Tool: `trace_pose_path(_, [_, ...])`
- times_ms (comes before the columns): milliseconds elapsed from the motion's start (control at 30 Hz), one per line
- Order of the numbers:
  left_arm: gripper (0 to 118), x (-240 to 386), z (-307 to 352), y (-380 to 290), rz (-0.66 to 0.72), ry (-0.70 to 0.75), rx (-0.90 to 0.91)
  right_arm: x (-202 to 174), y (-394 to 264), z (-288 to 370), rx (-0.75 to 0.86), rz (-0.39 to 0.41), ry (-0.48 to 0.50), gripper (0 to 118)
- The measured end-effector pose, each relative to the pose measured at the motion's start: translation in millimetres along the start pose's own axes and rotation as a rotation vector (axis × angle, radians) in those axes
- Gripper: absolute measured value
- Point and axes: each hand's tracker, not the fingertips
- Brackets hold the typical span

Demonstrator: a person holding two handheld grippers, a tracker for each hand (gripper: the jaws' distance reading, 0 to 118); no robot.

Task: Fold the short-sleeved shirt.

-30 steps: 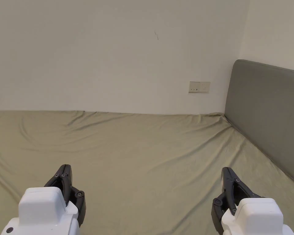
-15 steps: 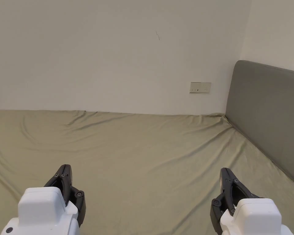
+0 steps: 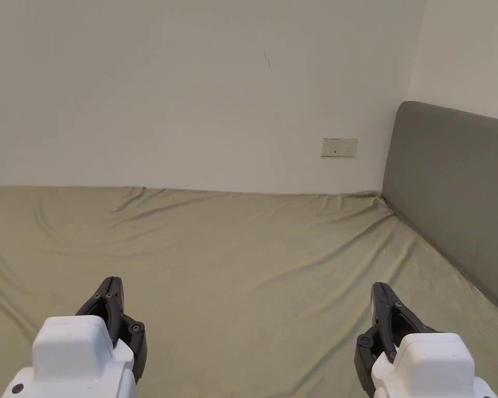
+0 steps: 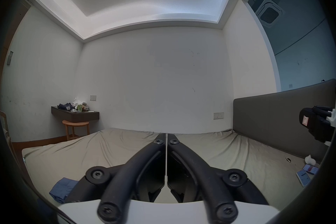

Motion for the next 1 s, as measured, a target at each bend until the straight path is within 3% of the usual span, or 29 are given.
trace_pose_path(100, [5,-0.3,0.2,0.2,0.004,-0.002,-0.001,-0.8,0.1,0.3,0.0,0.001,0.001,4])
trace_pose_path(167, [18,-0.9,0.4,0.1,0.014,0.004,0.002,0.2,0.1,0.5,-0.007,-0.009,0.002,21])
trace_pose_path(200, [41,-1.1,0.3,-0.2,0.018,0.015,0.002,1.7,0.2,0.4,-0.014,-0.022,0.013,45])
trace_pose_path(267, [100,-3.4,-0.1,-0.8,0.025,0.017,0.005,5.1,-1.5,-0.4,-0.014,-0.049,0.034,98])
trace_pose_path(300, [100,-4.5,-0.7,-1.0,0.03,0.016,0.001,5.2,-1.7,-1.1,-0.017,-0.05,0.041,98])
trace_pose_path(367, [118,-4.7,-0.2,-3.4,0.033,0.003,-0.018,4.1,-2.2,-3.0,-0.025,-0.042,0.042,118])
trace_pose_path(400, [116,-3.6,4.0,-3.9,0.032,0.009,0.037,2.2,-3.0,3.7,0.027,-0.031,0.014,118])
trace_pose_path(1000, [118,-3.8,3.3,-3.2,0.001,0.038,0.036,5.7,-4.2,1.1,-0.007,-0.031,0.003,118])
